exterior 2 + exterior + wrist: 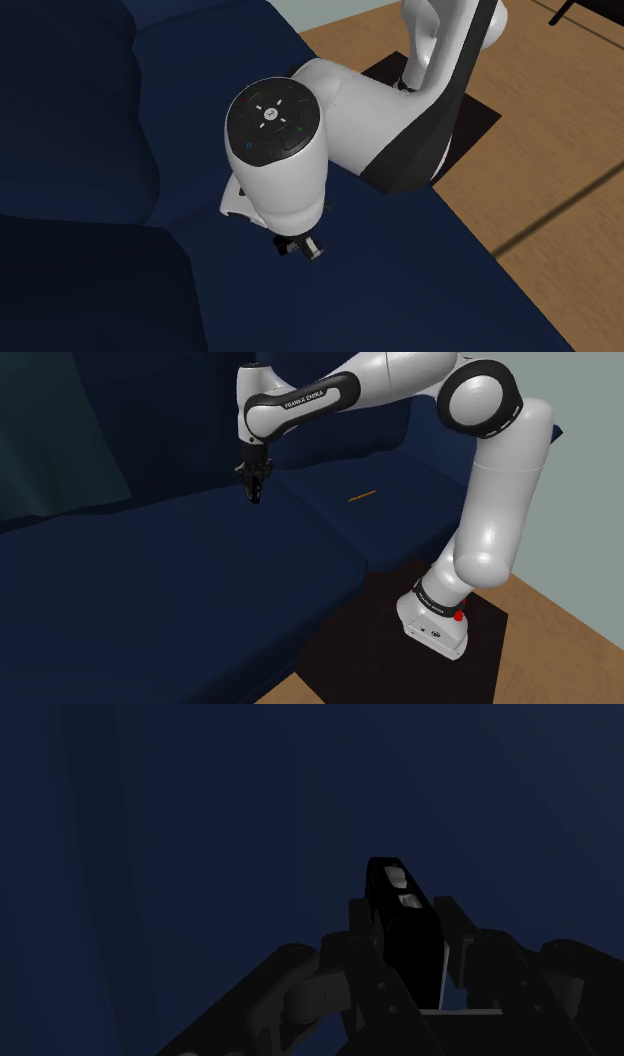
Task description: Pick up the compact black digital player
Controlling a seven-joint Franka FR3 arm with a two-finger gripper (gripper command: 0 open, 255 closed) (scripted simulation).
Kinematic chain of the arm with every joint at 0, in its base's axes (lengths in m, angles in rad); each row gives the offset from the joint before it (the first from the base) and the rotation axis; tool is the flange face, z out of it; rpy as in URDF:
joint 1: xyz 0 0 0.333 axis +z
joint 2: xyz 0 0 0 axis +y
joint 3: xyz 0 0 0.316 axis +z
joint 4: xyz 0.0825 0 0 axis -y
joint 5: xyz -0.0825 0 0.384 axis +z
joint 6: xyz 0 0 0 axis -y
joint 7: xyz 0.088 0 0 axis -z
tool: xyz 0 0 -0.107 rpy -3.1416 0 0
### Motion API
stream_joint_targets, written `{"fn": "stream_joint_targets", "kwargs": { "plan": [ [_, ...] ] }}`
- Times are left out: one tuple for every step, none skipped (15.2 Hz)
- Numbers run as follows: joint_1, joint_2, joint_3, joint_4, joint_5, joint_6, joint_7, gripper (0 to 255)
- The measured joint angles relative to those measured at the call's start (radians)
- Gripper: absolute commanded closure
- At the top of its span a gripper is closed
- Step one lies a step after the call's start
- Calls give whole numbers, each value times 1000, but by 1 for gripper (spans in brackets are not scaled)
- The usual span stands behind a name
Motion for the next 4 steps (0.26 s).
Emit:
{"fn": "stream_joint_targets", "kwargs": {
  "plan": [
    [-1, -4, 0, 6, 1, -11, -2, 255],
    [-1, -11, 1, 13, 2, -24, -3, 255],
    [-1, -15, 1, 21, 4, -36, -3, 255],
    [-2, -19, 1, 23, 4, -42, -4, 255]
  ]
}}
